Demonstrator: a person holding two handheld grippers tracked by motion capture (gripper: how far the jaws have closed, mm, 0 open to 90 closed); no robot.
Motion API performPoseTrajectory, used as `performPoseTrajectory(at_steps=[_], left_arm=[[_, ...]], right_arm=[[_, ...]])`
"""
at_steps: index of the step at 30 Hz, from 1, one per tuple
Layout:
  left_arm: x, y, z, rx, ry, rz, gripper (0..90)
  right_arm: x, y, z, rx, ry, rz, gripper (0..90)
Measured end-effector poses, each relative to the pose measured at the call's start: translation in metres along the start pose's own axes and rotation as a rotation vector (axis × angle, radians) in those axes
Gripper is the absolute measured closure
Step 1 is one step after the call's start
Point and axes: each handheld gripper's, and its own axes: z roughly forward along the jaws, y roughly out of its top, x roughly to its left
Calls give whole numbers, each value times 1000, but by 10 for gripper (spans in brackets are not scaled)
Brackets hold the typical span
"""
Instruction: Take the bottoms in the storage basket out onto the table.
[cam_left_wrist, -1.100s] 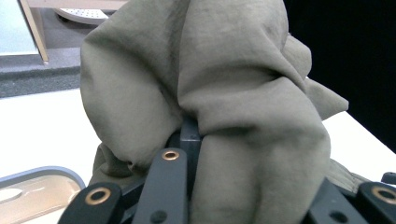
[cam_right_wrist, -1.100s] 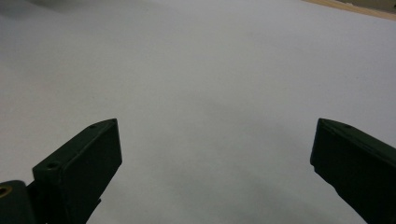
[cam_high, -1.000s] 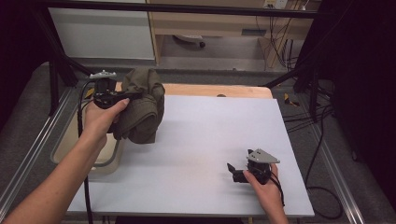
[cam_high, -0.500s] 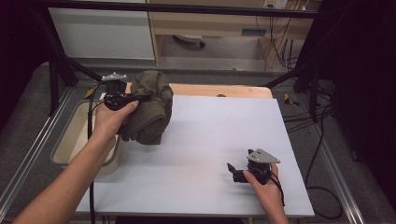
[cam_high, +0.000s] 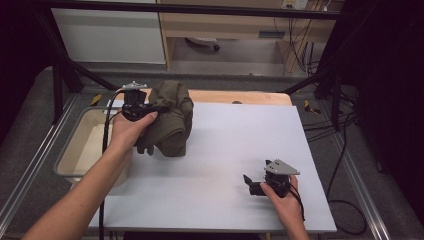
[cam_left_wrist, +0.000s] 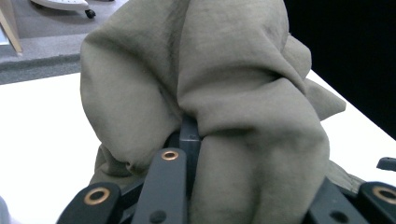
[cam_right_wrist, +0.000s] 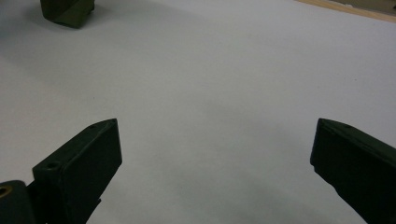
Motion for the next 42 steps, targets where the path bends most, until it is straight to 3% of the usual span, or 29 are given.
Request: performPoseTrajectory(at_steps=[21, 42], left_arm=[[-6, -12, 31, 39, -18, -8, 726], [-26, -33, 61, 81, -63, 11, 723]], right_arm=[[2, 0, 3, 10, 6, -12, 27], [1, -1, 2, 9, 2, -7, 26]])
